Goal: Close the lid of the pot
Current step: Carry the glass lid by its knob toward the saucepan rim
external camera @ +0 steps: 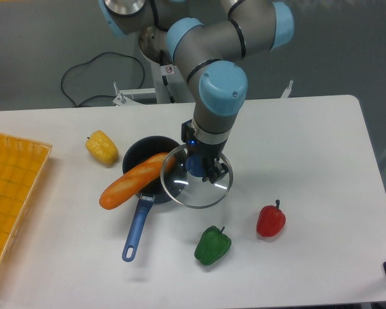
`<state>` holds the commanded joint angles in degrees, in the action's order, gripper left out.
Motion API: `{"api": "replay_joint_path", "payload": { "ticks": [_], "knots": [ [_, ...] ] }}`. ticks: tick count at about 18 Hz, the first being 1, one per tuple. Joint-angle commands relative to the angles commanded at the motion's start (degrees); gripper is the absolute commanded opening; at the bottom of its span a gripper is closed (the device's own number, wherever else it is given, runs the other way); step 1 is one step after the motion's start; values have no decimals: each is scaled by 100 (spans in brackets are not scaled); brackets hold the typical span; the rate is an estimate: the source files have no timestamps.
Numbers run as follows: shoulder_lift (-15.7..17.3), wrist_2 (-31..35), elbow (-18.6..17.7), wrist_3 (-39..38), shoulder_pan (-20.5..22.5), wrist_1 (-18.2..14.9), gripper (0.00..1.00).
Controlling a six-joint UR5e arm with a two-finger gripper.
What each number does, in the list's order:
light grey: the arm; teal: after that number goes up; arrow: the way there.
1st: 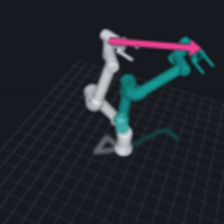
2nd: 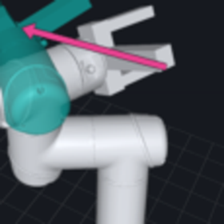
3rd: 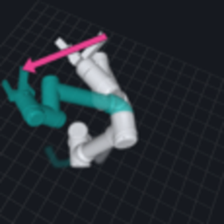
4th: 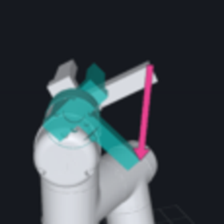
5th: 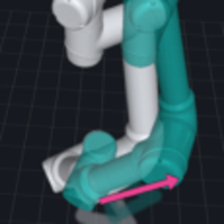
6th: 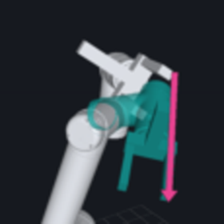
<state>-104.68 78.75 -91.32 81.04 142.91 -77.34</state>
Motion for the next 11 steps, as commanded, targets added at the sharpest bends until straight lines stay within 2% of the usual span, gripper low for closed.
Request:
{"api": "replay_joint_path", "payload": {
  "ticks": [5, 11],
  "knots": [
    [0, 0, -35, 0, 9, 35, 49],
    [52, -9, -263, -105, -9, 44, 49]
  ]
}}
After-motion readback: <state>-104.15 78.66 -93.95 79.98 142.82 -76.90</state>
